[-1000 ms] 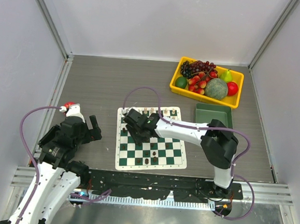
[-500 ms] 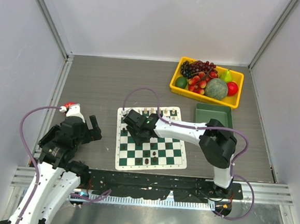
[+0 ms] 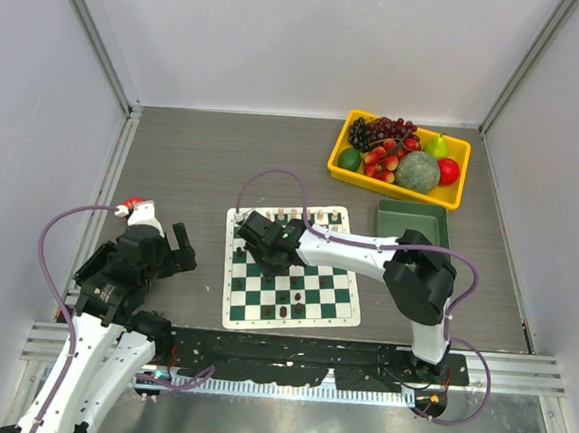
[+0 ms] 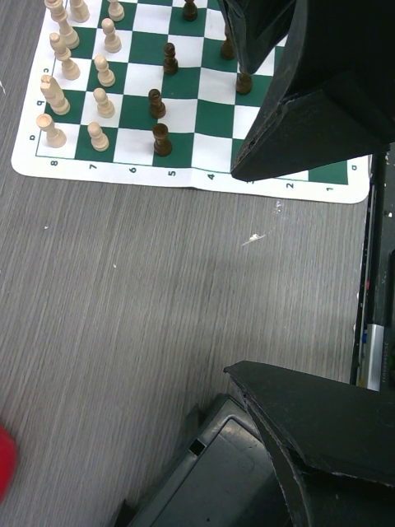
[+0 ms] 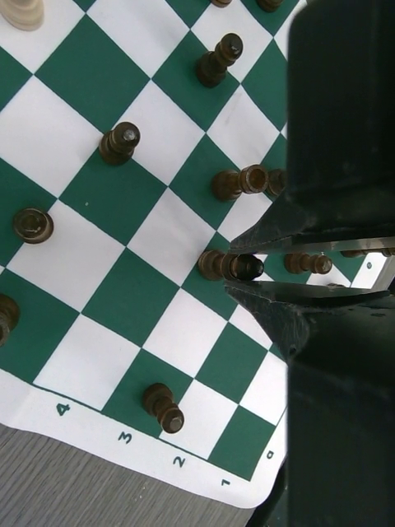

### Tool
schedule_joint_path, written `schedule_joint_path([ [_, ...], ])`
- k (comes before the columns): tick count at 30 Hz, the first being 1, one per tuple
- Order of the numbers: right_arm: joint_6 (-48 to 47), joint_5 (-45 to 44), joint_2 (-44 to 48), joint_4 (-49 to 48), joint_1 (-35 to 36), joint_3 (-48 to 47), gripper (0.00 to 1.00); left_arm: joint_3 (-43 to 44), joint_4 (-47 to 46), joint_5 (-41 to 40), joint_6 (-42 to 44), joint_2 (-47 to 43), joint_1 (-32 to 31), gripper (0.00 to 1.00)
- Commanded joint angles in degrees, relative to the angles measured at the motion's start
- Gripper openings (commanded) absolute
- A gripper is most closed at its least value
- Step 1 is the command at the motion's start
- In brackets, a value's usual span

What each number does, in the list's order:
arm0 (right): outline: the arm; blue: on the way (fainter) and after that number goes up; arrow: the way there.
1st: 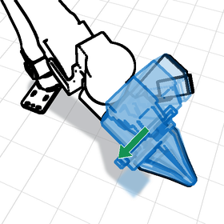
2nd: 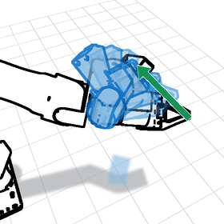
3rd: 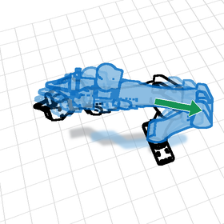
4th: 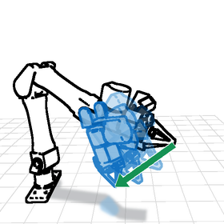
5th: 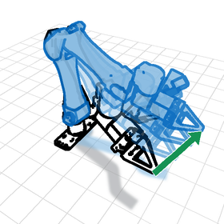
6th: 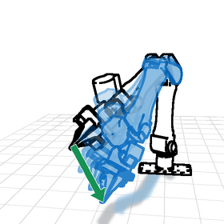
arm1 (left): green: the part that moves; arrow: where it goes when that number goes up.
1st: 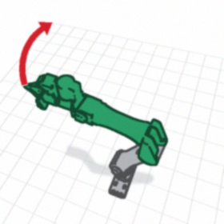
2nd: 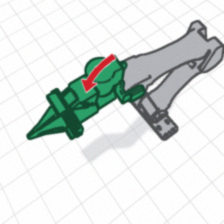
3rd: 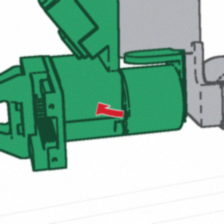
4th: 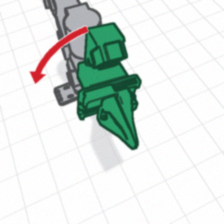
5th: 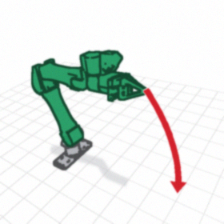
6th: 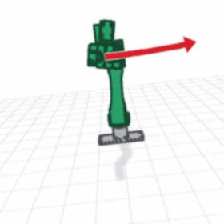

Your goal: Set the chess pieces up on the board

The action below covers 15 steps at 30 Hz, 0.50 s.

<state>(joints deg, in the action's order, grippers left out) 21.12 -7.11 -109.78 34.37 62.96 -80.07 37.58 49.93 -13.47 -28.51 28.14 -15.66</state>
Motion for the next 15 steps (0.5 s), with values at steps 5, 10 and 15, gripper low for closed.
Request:
schedule_joint_path([
  [5,0.7,-2.0,11.2,0.6,0.7,0.5,0.20,-0.1,-2.4,-0.1,-0.5,0.2,0.2,0.99],
  [10,1.4,-6.6,22.8,3.1,0.7,6.8,0.20,0.0,-2.2,0.0,-0.7,0.2,0.3,0.99],
  [15,5.1,-10.0,32.7,5.7,0.7,16.9,0.20,0.0,-2.2,0.1,-0.6,0.3,0.2,0.99],
])
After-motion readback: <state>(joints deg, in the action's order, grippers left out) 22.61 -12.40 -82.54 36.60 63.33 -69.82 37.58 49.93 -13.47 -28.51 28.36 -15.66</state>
